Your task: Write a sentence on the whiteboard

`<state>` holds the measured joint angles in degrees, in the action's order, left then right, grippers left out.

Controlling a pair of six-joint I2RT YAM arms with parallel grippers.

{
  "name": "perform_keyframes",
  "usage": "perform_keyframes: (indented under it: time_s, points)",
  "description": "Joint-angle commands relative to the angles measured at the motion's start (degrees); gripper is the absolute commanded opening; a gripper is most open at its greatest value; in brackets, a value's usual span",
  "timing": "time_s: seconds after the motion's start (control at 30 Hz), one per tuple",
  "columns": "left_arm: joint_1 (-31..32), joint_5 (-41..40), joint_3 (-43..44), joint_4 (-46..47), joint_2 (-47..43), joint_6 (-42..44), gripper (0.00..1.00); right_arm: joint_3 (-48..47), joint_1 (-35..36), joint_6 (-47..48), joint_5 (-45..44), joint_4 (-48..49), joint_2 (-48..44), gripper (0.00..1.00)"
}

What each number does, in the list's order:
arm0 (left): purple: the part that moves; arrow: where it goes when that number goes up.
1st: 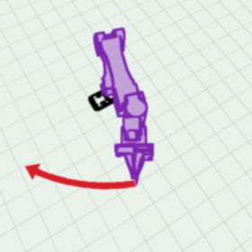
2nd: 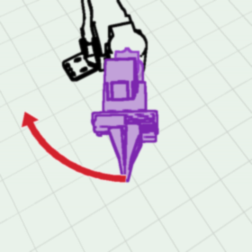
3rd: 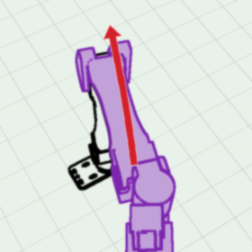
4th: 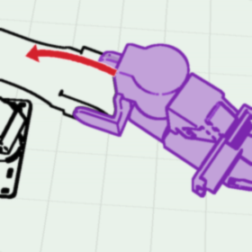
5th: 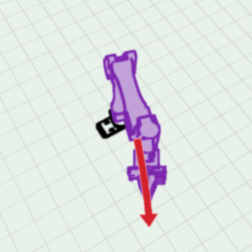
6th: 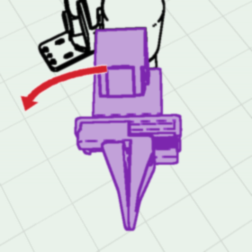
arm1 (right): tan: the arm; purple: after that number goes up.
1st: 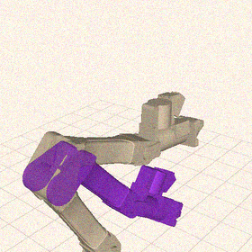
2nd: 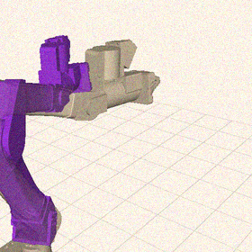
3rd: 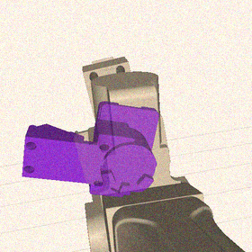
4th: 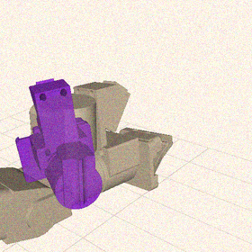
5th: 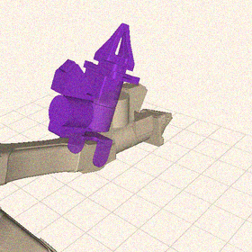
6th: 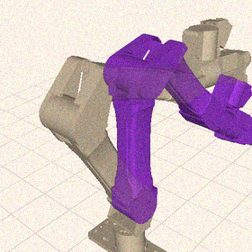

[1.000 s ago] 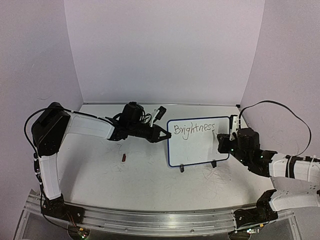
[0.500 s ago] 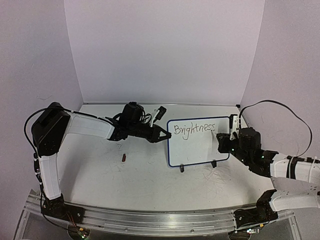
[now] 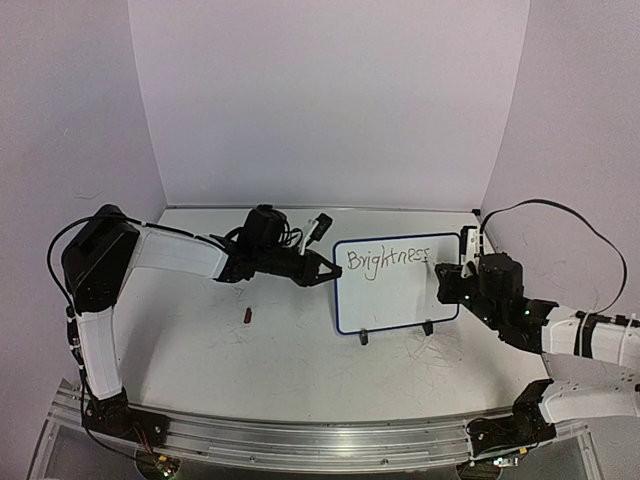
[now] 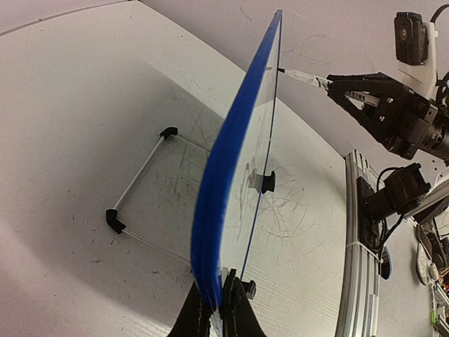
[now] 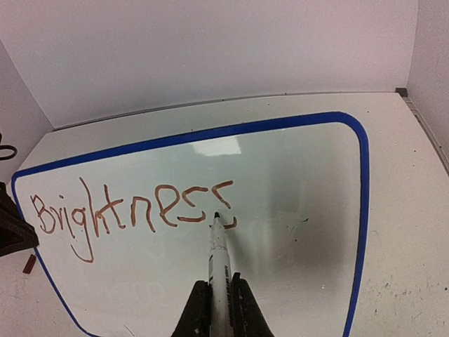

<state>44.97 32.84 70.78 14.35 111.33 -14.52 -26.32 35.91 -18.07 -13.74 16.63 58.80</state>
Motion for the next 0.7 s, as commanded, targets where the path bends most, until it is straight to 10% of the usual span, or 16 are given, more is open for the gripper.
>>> perform_keyframes:
  time_s: [0.0,0.67]
  points:
    - [0.25,-5.24,-0.98,-5.82,-0.38,2.65,0.0,-2.74,-0.39,0.92,-2.1,1.72,0.17,0.0]
    - [0.2,-5.31,-0.82,-5.91,-0.4,2.62,0.0,-2.77,-0.53,0.76,-3.68,1.59,1.87,0.0]
